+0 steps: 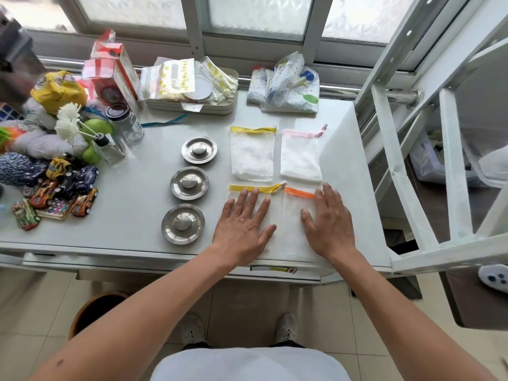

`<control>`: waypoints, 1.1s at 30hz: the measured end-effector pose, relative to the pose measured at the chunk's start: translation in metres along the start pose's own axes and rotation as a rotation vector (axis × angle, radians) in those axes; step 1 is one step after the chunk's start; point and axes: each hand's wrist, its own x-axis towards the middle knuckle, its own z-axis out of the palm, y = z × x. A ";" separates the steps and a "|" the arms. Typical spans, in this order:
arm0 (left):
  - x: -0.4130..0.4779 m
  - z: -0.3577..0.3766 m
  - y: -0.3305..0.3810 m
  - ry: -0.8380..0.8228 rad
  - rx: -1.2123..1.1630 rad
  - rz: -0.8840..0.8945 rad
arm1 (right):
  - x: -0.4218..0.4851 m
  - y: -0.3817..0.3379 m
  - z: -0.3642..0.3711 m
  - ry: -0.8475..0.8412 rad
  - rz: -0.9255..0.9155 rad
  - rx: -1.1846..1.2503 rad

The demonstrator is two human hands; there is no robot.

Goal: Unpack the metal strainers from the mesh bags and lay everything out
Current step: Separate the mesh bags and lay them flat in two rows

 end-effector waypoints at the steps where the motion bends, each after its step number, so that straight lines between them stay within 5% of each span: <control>1: 0.000 0.000 0.000 0.000 0.005 0.003 | -0.001 0.004 0.003 -0.039 -0.013 -0.024; 6: 0.000 -0.006 0.008 0.040 0.011 0.030 | 0.009 0.010 0.003 -0.068 -0.059 -0.032; 9: -0.003 -0.009 0.020 0.114 0.056 0.226 | 0.011 0.012 0.002 0.021 -0.026 0.040; 13: -0.006 -0.003 0.035 0.010 0.145 0.360 | 0.013 0.014 -0.002 0.075 0.023 0.056; 19: -0.012 -0.001 0.032 0.048 0.061 0.256 | -0.004 0.007 -0.007 0.226 -0.140 0.124; 22: -0.007 -0.009 0.015 0.127 -0.059 0.061 | -0.016 -0.001 -0.002 0.091 -0.308 0.031; 26: 0.001 -0.014 -0.008 0.026 -0.020 -0.023 | -0.015 -0.008 0.003 -0.133 -0.280 -0.076; 33: -0.001 -0.007 -0.017 0.007 0.024 -0.033 | -0.011 -0.007 0.004 -0.166 -0.223 -0.119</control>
